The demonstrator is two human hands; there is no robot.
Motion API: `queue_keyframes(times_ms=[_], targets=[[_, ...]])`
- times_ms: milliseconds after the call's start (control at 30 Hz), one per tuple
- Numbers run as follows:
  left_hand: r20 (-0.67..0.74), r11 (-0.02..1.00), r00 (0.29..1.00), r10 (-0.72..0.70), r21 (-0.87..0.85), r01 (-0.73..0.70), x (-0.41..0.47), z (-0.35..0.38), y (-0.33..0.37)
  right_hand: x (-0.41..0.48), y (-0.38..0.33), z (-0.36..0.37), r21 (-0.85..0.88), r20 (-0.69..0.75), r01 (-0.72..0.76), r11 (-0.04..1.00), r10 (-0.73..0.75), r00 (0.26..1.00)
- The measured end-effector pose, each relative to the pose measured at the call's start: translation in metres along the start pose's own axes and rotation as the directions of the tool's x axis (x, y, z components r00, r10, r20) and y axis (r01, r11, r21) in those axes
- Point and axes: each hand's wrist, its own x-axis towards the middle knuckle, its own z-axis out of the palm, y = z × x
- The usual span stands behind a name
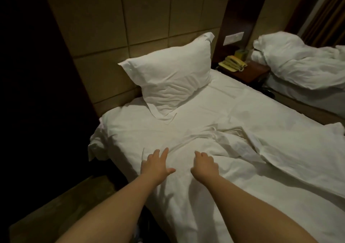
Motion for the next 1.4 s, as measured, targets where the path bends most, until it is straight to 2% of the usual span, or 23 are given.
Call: queue_keyframes(times_ms=[100, 233, 300, 367, 433, 533, 600, 733, 833, 900, 967, 1000, 1033, 1067, 1100, 1167, 1200, 1300, 1400], targets=[[0.097, 0.999, 0.994, 0.041, -0.021, -0.04, 0.072, -0.007, -0.025, 0.064, -0.024, -0.003, -0.061, -0.026, -0.012, 0.998, 0.011, 1.0], [0.26, 0.998, 0.964, 0.051, -0.048, -0.04, 0.139, 0.004, -0.058, 0.126, -0.055, 0.005, -0.137, -0.074, 0.14, 0.981, -0.151, 0.986], [0.357, 0.996, 0.931, 0.079, -0.066, -0.059, 0.166, 0.016, -0.072, 0.153, -0.062, 0.01, -0.206, 0.052, 0.194, 0.959, -0.187, 0.981], [0.474, 0.987, 0.871, 0.128, -0.15, -0.063, 0.185, 0.027, -0.081, 0.174, -0.062, 0.014, -0.327, 0.299, 0.216, 0.92, -0.116, 0.947], [0.577, 0.971, 0.795, 0.188, -0.232, -0.062, 0.194, 0.038, -0.085, 0.187, -0.061, 0.015, -0.404, 0.475, 0.24, 0.883, -0.023, 0.88], [0.683, 0.955, 0.684, 0.257, -0.286, -0.074, 0.201, 0.047, -0.082, 0.193, -0.056, 0.007, -0.361, 0.562, 0.294, 0.885, -0.046, 0.826], [0.721, 0.944, 0.635, 0.277, -0.326, -0.041, 0.209, 0.043, -0.079, 0.189, -0.05, 0.0, -0.287, 0.541, 0.324, 0.902, -0.126, 0.831], [0.83, 0.947, 0.489, 0.269, -0.32, 0.021, 0.23, 0.023, -0.083, 0.166, -0.037, -0.009, -0.231, 0.353, 0.459, 0.858, -0.366, 0.861], [0.918, 0.979, 0.352, 0.182, -0.203, 0.025, 0.227, -0.002, -0.083, 0.146, -0.021, 0.0, -0.253, 0.155, 0.595, 0.763, -0.575, 0.804], [0.932, 0.987, 0.331, 0.146, -0.158, 0.007, 0.219, -0.008, -0.083, 0.134, -0.014, 0.004, -0.269, 0.068, 0.607, 0.748, -0.614, 0.787], [0.95, 0.985, 0.298, 0.089, -0.128, 0.115, 0.204, -0.005, -0.086, 0.124, -0.008, 0.01, -0.264, 0.007, 0.591, 0.762, -0.611, 0.791], [0.952, 0.968, 0.298, 0.07, -0.137, 0.21, 0.194, 0.0, -0.09, 0.119, -0.008, 0.013, -0.263, -0.015, 0.579, 0.772, -0.603, 0.797], [0.94, 0.935, 0.339, 0.037, -0.152, 0.321, 0.182, 0.006, -0.092, 0.116, -0.007, 0.017, -0.261, -0.04, 0.563, 0.784, -0.592, 0.805], [0.906, 0.891, 0.424, 0.007, -0.198, 0.409, 0.171, 0.01, -0.09, 0.112, -0.007, 0.02, -0.264, -0.071, 0.54, 0.8, -0.574, 0.816], [0.834, 0.834, 0.552, -0.031, -0.283, 0.474, 0.161, 0.012, -0.087, 0.109, -0.007, 0.024, -0.255, -0.116, 0.514, 0.819, -0.554, 0.825], [0.608, 0.793, 0.779, -0.154, -0.394, 0.465, 0.142, 0.01, -0.08, 0.102, -0.007, 0.028, -0.186, -0.219, 0.459, 0.869, -0.492, 0.843], [0.492, 0.784, 0.849, -0.192, -0.443, 0.434, 0.131, 0.007, -0.079, 0.098, -0.008, 0.03, -0.136, -0.265, 0.431, 0.892, -0.452, 0.852], [0.264, 0.734, 0.943, -0.202, -0.596, 0.324, 0.085, -0.007, -0.089, 0.075, -0.009, 0.036, -0.011, -0.406, 0.397, 0.918, -0.367, 0.837], [0.22, 0.804, 0.961, -0.168, -0.534, 0.263, 0.036, -0.008, -0.098, 0.05, -0.012, 0.039, 0.027, -0.462, 0.469, 0.883, -0.405, 0.789]])
